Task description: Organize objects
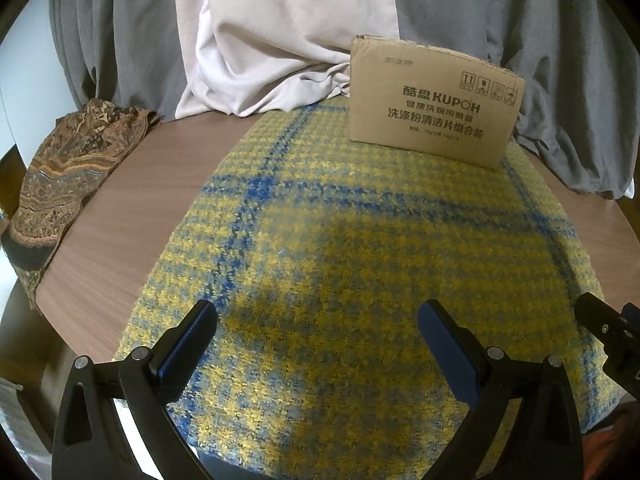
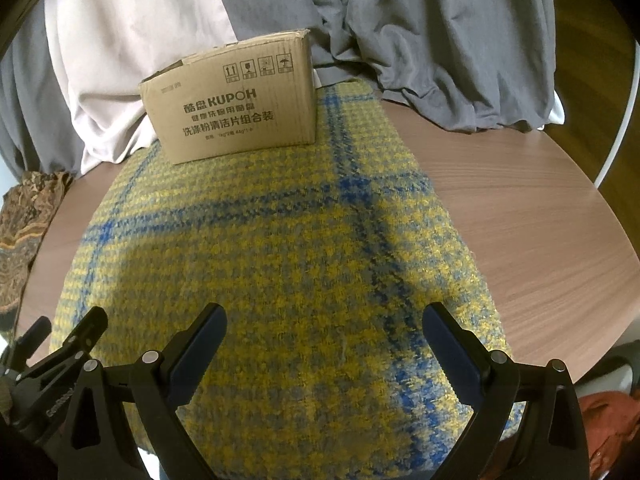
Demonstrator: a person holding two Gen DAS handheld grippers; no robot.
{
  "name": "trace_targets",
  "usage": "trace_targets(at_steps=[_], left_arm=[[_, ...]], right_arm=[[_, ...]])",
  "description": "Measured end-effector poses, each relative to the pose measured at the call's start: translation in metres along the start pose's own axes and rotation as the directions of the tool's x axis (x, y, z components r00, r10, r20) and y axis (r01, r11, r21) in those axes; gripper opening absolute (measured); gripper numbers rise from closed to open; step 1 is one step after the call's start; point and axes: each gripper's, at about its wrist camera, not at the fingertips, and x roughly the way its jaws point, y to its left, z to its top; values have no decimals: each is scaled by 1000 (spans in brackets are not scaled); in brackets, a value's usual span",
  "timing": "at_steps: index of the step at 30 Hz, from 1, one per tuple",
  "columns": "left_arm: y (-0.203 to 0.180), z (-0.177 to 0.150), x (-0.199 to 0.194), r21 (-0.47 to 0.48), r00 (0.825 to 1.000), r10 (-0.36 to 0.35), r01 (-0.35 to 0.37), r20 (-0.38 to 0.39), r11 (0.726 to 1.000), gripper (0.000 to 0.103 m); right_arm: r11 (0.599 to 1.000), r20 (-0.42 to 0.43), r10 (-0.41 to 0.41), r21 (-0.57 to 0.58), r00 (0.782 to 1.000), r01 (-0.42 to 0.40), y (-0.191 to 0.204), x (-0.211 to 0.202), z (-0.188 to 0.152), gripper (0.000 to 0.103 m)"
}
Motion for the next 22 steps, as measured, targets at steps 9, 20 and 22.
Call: trace_targets(at_steps=[9,20,22], left_arm=[[1,2,-1,7,1000,-15,15,-2,1000,102],[1,1,-4,-6,1000,3,-3,11,1000,102],[2,2,-4,-6,1000,-5,5,6,1000,103]], right_arm=[[1000,-3,12,3,1000,-12,2,1,2,98],[1000,-8,11,8,1000,-11,0,1,1,98],[1000,-7,14,9,1000,-14,0,1,2,98]])
